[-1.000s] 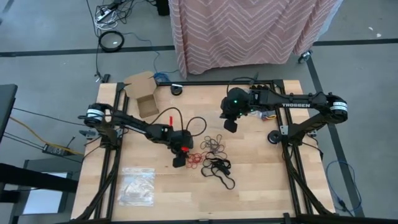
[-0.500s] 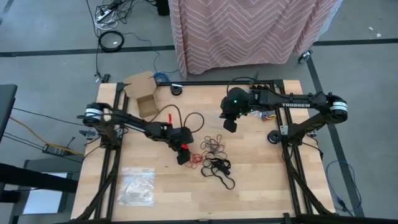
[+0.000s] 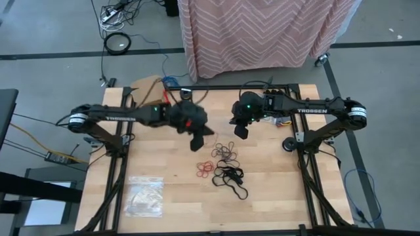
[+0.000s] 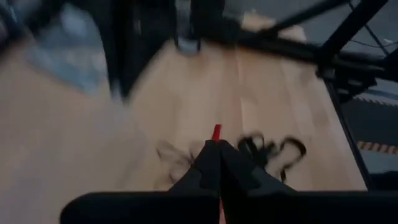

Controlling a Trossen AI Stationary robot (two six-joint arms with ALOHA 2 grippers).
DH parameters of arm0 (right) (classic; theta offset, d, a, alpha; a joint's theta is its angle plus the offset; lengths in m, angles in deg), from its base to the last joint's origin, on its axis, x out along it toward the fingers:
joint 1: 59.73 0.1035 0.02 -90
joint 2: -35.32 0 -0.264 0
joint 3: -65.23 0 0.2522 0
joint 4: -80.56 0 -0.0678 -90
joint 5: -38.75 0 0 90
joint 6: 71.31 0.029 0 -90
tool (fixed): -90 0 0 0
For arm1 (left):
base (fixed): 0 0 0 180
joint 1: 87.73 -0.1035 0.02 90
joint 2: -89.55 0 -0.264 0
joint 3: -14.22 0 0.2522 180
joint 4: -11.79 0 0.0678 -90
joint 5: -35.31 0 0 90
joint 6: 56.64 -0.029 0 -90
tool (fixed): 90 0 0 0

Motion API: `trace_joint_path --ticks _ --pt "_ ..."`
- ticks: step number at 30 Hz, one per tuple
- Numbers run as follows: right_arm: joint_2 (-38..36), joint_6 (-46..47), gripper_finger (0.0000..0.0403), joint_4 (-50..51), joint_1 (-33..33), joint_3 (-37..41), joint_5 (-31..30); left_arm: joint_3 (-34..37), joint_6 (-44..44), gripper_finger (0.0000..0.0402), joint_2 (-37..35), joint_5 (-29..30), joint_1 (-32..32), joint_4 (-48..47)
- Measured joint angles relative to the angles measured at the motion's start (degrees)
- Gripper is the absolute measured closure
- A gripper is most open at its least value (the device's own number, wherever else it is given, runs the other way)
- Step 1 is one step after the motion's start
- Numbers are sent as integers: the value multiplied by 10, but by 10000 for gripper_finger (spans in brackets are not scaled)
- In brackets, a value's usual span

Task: Sort rubber bands
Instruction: Put the red rubber band into the transparent zip bag

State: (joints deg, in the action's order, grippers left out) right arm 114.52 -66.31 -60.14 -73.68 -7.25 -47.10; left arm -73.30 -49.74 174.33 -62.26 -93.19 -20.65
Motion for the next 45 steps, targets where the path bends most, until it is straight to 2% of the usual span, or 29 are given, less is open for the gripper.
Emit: trace_joint_path --ticks 6,10,22,33,45 --pt "5 8 393 -5 8 0 0 -118 -87 401 11 22 -30 -49" --pt "5 9 393 -7 12 0 0 -161 -127 401 11 30 -57 -64" --pt "5 9 393 -9 19 0 0 -168 -144 401 32 3 -114 -94" --pt "5 8 393 -11 19 0 -1 -168 -154 401 63 -2 -115 -136" --pt "5 4 393 -14 19 0 0 -168 -154 401 60 4 -114 -110"
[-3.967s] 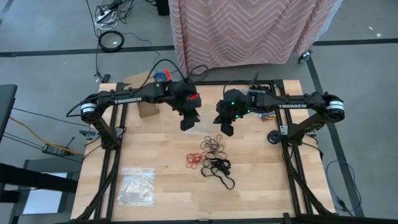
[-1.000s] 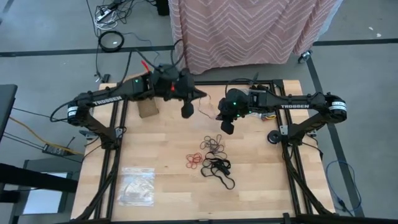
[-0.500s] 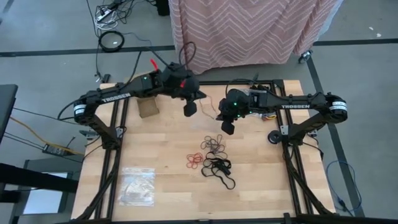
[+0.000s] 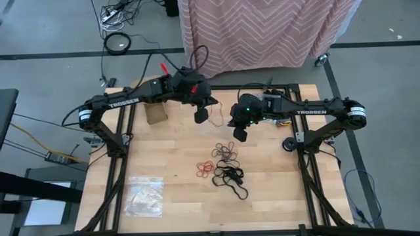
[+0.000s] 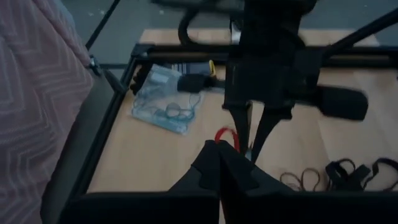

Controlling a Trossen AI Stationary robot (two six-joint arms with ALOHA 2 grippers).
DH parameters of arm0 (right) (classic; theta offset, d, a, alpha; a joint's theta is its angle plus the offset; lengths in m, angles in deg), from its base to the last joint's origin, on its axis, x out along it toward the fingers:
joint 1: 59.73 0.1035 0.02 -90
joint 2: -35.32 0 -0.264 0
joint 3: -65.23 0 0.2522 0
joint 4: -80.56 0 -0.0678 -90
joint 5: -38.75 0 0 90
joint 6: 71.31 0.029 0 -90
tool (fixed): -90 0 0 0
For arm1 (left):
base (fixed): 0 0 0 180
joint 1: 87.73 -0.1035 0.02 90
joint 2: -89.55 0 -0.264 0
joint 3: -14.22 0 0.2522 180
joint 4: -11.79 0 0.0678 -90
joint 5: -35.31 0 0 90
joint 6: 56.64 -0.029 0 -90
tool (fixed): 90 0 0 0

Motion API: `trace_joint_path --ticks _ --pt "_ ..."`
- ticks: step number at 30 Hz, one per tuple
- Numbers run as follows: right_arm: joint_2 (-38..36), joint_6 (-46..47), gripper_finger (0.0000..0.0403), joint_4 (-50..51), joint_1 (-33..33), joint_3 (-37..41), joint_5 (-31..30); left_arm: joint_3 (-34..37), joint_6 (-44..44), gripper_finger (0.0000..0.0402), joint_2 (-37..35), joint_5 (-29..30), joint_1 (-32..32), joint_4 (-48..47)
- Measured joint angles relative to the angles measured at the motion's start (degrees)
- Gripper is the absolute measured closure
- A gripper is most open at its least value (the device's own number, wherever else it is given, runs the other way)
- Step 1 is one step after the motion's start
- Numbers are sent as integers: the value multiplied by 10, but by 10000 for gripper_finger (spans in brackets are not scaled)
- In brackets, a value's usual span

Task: Sort rubber bands
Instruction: Put the red rubber band into the transparent zip bag

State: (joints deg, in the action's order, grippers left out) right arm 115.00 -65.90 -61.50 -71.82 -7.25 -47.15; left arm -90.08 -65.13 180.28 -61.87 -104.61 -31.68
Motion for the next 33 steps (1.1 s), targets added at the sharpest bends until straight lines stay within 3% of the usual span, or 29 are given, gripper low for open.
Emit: trace_joint_path --ticks 16,33 --pt "0 0 393 0 0 0 0 0 2 401 -11 -6 0 28" --pt "0 0 392 0 0 0 0 0 -4 401 -11 4 0 -24"
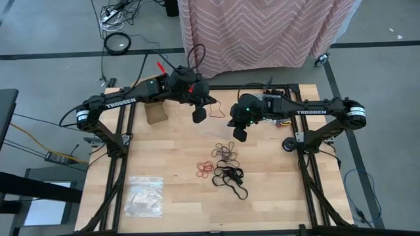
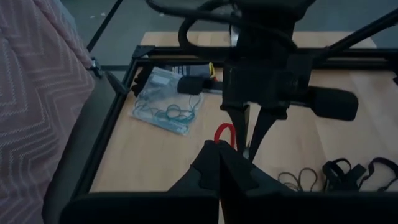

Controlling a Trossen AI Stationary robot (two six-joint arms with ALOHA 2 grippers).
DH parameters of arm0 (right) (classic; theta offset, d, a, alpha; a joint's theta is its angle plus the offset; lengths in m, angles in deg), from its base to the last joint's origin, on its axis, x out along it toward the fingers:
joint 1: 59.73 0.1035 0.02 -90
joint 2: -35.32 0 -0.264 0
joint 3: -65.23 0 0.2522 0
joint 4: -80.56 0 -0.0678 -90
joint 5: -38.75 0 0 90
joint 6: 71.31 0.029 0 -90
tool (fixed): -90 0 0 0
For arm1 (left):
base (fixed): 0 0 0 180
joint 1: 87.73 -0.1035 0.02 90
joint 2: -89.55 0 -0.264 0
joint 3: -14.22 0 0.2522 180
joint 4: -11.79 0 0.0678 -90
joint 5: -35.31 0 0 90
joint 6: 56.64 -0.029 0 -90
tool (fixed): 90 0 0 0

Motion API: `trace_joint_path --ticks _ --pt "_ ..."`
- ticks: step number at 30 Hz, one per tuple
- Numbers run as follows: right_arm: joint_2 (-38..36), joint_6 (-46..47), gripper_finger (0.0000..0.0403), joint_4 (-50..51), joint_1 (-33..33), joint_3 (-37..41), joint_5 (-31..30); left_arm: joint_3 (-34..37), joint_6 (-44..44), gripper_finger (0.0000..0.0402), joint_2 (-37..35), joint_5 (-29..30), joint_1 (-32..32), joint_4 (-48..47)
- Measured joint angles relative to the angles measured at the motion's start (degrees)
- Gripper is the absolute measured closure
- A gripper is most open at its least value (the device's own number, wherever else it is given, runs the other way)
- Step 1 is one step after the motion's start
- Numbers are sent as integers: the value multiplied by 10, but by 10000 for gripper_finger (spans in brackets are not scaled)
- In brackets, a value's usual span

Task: Sort rubber bands
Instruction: Put the red rubber band into the transparent zip bag

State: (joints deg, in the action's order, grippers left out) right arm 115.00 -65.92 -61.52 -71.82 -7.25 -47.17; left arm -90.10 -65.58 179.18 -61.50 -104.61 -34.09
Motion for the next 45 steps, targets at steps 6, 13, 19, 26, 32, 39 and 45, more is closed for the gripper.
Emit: trace_joint_path --ticks 6,13,19,26,32,39,45 --pt "0 0 392 0 0 0 0 0 -9 401 0 1 0 -9" --pt "0 0 392 0 0 0 0 0 -10 401 -2 2 6 -6" --pt "0 0 392 0 -1 0 0 0 -10 401 -2 2 9 -13" --pt "0 0 392 0 -1 0 -1 0 -10 401 -2 2 9 -12" --pt "0 0 392 1 -4 0 -7 0 -10 401 -2 -1 18 -23" --pt "0 0 392 1 -11 0 -6 -6 -12 401 -2 -3 20 -22" --pt "0 0 392 0 -12 0 -3 -19 -26 401 -3 8 19 -22"
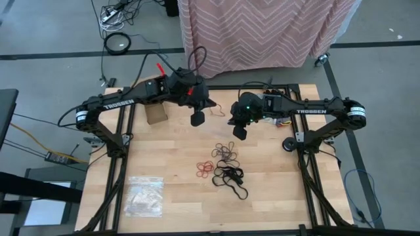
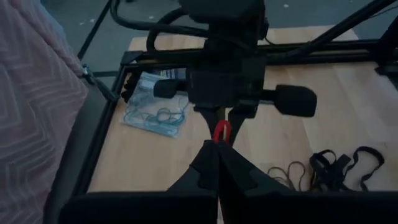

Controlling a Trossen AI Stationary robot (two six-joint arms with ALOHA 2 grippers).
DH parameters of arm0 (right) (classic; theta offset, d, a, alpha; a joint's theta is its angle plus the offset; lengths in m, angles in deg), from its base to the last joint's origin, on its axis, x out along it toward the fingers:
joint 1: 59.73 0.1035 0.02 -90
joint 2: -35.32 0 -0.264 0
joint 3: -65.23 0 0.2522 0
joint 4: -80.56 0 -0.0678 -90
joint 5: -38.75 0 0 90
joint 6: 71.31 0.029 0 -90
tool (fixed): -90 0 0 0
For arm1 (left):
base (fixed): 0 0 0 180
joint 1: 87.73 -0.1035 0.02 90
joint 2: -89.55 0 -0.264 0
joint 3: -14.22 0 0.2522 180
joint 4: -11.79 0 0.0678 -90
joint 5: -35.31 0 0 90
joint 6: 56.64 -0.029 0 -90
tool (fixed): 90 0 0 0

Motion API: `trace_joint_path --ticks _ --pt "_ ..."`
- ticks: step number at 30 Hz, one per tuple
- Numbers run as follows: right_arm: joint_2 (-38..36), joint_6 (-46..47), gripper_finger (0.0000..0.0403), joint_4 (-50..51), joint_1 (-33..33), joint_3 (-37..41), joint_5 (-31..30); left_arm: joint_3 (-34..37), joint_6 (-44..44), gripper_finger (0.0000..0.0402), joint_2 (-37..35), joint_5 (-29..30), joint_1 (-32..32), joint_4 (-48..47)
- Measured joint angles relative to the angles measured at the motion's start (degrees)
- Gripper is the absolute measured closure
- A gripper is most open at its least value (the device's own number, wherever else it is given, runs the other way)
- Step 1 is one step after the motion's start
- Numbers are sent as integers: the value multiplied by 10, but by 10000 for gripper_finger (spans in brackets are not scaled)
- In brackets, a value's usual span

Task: Sort rubber bands
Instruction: Put the red rubber band into the transparent zip bag

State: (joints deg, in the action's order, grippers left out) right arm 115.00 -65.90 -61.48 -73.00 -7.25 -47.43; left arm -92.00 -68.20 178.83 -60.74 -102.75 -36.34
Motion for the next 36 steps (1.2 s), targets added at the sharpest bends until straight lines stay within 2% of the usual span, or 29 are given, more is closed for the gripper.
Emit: trace_joint_path --ticks 15,21,25,36 --pt "0 0 392 0 0 0 6 0 -17 401 5 21 -14 -42" --pt "0 0 392 -1 0 0 7 0 -15 397 24 3 -18 -44" --pt "0 0 392 -1 0 0 7 0 -11 378 35 -22 -18 -52" --pt "0 0 392 -1 0 0 7 0 11 315 39 -21 -18 -65"
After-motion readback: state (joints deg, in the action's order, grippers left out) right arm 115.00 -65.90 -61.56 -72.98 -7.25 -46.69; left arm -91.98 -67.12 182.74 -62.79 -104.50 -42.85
